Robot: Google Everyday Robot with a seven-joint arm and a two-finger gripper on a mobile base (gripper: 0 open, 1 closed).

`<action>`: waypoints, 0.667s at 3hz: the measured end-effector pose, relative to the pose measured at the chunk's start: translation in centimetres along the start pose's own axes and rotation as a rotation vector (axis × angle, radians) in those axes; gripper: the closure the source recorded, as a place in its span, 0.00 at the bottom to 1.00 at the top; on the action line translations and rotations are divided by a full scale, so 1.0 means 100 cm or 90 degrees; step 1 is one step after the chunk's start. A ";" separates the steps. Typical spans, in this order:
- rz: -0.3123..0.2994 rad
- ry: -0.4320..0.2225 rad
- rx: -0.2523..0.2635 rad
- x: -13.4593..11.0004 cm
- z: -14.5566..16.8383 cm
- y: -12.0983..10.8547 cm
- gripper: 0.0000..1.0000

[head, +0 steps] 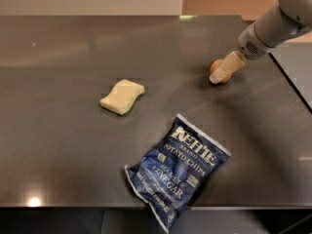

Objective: Move orange near sponge

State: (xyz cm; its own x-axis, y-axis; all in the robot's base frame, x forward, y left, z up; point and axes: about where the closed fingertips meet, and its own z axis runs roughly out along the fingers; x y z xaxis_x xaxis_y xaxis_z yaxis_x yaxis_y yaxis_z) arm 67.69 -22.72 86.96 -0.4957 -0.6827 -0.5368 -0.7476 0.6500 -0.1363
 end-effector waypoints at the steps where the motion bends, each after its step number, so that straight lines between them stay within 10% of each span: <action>1: -0.002 0.003 -0.006 0.002 0.005 0.001 0.01; 2: -0.008 -0.001 -0.030 0.008 0.017 0.009 0.67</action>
Offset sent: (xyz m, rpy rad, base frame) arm -0.0097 -0.0011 -0.0176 0.0320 0.0234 0.0461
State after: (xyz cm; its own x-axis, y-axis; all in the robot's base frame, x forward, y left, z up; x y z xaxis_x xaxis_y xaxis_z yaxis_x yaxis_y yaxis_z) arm 67.38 -22.14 84.98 -0.4846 -0.6904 -0.5371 -0.7744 0.6242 -0.1036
